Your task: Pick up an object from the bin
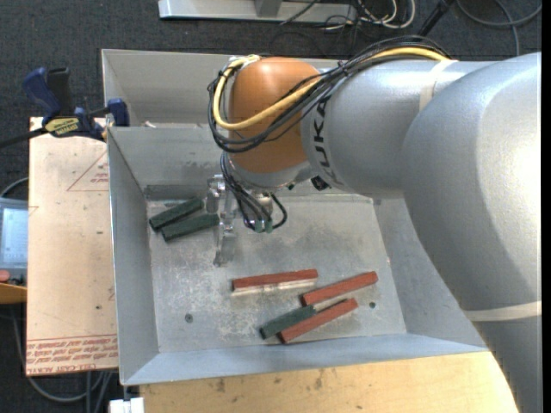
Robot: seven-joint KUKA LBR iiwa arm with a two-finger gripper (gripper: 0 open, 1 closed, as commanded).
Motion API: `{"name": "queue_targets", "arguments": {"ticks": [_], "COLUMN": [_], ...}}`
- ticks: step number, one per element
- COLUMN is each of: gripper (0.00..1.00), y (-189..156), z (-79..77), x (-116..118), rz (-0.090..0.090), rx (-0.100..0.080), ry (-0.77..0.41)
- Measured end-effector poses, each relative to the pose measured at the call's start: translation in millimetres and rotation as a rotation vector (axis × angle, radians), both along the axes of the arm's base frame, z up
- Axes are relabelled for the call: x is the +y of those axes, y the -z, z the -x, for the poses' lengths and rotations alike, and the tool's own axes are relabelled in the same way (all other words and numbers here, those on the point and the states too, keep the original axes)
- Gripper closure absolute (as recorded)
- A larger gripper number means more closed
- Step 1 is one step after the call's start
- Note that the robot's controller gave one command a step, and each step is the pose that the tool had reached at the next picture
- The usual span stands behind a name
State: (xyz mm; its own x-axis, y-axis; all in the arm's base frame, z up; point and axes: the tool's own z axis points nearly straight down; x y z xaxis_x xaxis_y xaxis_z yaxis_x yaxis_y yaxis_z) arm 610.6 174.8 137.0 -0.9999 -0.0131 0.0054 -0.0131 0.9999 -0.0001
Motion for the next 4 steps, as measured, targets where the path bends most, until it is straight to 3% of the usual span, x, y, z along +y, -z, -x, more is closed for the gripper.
{"name": "queue_targets", "arguments": {"ticks": [1, 2, 3, 4], "gripper": [0.0, 1.0, 1.0, 1.0], "y": [68, 64, -61, -101], "z": [-13.5, -15.0, -16.3, -18.8], "x": [15, 15, 6, -11], "rz": [-0.003, -0.004, -0.003, -0.002], "rx": [-0.007, -0.01, -0.018, -0.014], "ry": [-0.213, -0.211, -0.206, -0.174]}}
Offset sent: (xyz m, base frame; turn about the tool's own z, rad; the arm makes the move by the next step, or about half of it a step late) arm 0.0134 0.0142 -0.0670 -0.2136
